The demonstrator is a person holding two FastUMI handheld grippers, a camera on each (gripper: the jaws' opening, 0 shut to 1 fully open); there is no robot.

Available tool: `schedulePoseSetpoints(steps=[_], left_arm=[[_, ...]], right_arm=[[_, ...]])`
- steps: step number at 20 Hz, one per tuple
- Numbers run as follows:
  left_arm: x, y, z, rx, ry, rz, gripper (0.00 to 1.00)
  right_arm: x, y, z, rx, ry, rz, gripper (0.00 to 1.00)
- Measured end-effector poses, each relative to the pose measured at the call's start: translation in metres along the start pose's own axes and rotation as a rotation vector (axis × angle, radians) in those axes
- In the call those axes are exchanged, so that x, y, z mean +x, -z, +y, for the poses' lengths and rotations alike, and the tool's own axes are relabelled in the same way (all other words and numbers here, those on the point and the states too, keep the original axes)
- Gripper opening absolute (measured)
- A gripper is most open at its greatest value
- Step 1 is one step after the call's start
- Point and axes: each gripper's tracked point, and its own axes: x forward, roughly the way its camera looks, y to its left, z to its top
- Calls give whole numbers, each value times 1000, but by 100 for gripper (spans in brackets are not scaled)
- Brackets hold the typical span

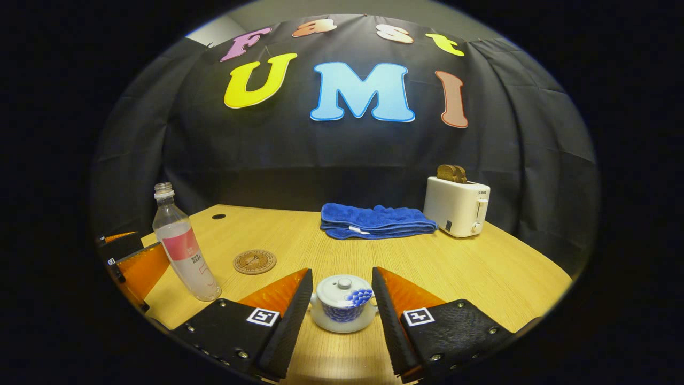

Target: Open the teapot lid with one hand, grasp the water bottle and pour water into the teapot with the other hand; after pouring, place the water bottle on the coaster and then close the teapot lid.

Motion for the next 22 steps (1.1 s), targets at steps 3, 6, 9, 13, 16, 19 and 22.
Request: schedulePoseSetpoints(steps=[3,6,9,13,16,19,22], left_arm=[[0,2,2,-1,-3,2,100],[1,3,3,-3,-6,4,100],[2,4,6,-5,-10,5,100],[2,4,7,-7,-12,5,100],[4,5,7,-9,-12,6,100],[4,7,8,-14,-13,7,100],[5,7,8,-9,-10,7,100]], right_arm=[[5,0,4,-15,-15,0,69],[13,3,4,-24,-10,4,59],[19,7,3,-31,-4,12,51],[22,10,2,-29,-10,15,46],[23,9,-1,-26,0,5,19],[23,10,0,-39,-7,3,18],[30,-8,-4,-18,13,-24,18]])
